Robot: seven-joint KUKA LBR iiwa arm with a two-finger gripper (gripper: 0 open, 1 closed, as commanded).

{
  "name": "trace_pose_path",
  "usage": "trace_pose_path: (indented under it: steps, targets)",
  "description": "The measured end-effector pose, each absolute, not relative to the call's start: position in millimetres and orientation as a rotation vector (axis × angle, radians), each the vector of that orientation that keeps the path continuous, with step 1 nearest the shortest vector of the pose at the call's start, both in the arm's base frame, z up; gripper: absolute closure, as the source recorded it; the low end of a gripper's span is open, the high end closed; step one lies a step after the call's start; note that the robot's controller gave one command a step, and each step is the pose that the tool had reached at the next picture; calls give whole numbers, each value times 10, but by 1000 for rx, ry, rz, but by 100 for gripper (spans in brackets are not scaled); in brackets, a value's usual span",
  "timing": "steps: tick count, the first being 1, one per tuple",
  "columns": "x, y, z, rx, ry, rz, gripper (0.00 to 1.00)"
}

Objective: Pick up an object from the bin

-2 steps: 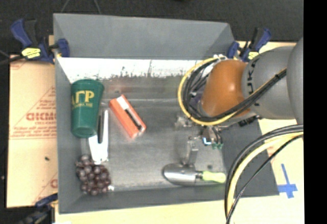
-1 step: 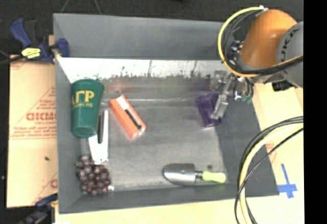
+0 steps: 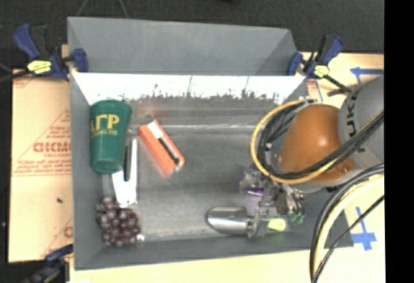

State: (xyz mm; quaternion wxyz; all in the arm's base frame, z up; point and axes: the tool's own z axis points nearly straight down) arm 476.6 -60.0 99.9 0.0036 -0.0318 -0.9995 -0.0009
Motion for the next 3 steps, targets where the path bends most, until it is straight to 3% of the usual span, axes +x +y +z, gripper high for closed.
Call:
trace_pose_path:
  steps: [1, 2, 3]
  targets:
    - [6450, -1385, 726, -730, -3090, -8, 0]
    - [4858, -221, 708, -546, -3086, -8, 100]
    - [4868, -234, 710, -547, -3088, -7, 100]
